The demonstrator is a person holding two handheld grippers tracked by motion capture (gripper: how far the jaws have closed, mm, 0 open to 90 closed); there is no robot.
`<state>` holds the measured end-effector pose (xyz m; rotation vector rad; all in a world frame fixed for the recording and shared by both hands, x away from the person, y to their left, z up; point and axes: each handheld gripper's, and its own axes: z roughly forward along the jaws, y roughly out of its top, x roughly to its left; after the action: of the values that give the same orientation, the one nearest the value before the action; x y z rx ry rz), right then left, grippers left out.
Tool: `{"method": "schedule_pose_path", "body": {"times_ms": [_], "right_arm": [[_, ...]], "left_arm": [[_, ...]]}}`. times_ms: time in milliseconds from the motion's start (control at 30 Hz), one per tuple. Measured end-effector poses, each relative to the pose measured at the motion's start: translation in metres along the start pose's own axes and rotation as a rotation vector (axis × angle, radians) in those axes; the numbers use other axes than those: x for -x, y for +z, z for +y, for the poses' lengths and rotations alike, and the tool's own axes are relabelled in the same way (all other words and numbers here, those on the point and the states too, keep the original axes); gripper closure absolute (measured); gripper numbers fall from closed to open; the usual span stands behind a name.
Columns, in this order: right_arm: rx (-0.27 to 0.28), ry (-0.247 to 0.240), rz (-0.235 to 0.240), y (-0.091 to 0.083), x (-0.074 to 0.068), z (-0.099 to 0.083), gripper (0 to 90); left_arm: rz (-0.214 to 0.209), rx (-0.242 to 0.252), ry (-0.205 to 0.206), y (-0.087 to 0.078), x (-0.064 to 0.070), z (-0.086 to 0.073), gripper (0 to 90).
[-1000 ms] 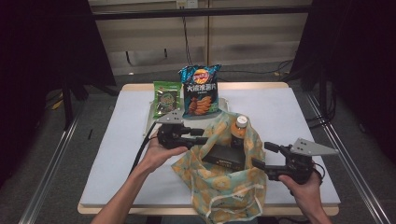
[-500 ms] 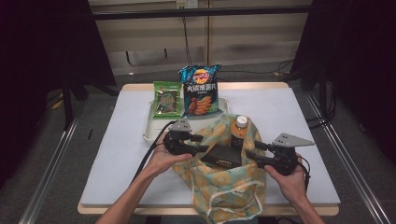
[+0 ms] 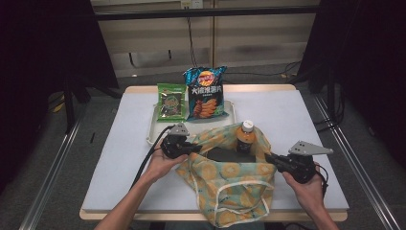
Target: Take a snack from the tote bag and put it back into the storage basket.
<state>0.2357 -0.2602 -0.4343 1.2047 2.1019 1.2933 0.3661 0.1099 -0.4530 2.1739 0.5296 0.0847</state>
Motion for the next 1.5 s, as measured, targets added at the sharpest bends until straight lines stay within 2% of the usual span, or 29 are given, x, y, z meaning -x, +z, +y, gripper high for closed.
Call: {"method": "schedule_pose_path", "body": {"times_ms": [133,267,300,500,533,633,700,867,933,1000,1100,1300,1367,1433,1500], "right_arm": [[-0.018,-0.014,-0.035,-0.001,0.003,-0.003,89.0],[-0.033,-0.018,-0.046,0.001,0.005,-0.005,88.9],[-0.041,-0.017,-0.044,0.001,0.005,-0.006,88.7],[-0.052,-0.019,-0.058,0.005,0.008,-0.008,87.0],[-0.06,-0.02,-0.059,0.005,0.008,-0.008,86.9],[-0.06,-0.023,-0.062,0.004,0.014,-0.01,86.4],[-0.056,-0.015,-0.073,0.003,0.017,-0.011,84.8],[-0.043,-0.008,-0.089,0.005,0.019,-0.01,82.0],[-0.04,-0.005,-0.096,0.005,0.021,-0.01,80.2],[-0.039,0.002,-0.103,0.005,0.023,-0.01,76.9],[-0.024,0.021,-0.116,0.003,0.027,-0.011,73.1],[-0.019,0.012,-0.093,0.0,0.02,-0.012,65.7],[-0.013,0.01,-0.083,-0.002,0.017,-0.012,61.9],[-0.005,0.005,-0.07,-0.003,0.014,-0.013,56.6],[-0.001,0.003,-0.05,-0.004,0.011,-0.012,50.9]], "left_arm": [[0.004,0.002,-0.003,0.013,0.002,0.0,89.7],[0.008,-0.002,-0.002,0.021,0.0,0.003,89.1],[-0.008,-0.006,-0.01,0.023,0.001,0.003,89.1],[-0.065,-0.025,0.007,0.024,0.012,0.003,89.7],[-0.066,-0.042,0.026,0.023,0.015,0.004,89.7],[-0.088,-0.052,0.029,0.02,0.023,0.003,89.8],[-0.1,-0.072,0.047,0.018,0.029,0.003,89.8],[-0.149,-0.069,0.041,0.015,0.039,-0.004,89.9],[-0.151,-0.078,0.062,0.013,0.044,-0.005,89.9],[-0.163,-0.072,0.057,0.014,0.044,-0.005,89.9],[-0.139,-0.063,0.05,0.015,0.041,-0.006,89.9],[-0.068,-0.07,0.007,0.017,0.027,-0.008,90.0],[-0.066,-0.038,-0.015,0.018,0.024,-0.01,90.0],[-0.056,-0.055,-0.014,0.015,0.021,-0.011,90.0],[-0.052,-0.04,-0.021,0.014,0.02,-0.012,89.8]]}}
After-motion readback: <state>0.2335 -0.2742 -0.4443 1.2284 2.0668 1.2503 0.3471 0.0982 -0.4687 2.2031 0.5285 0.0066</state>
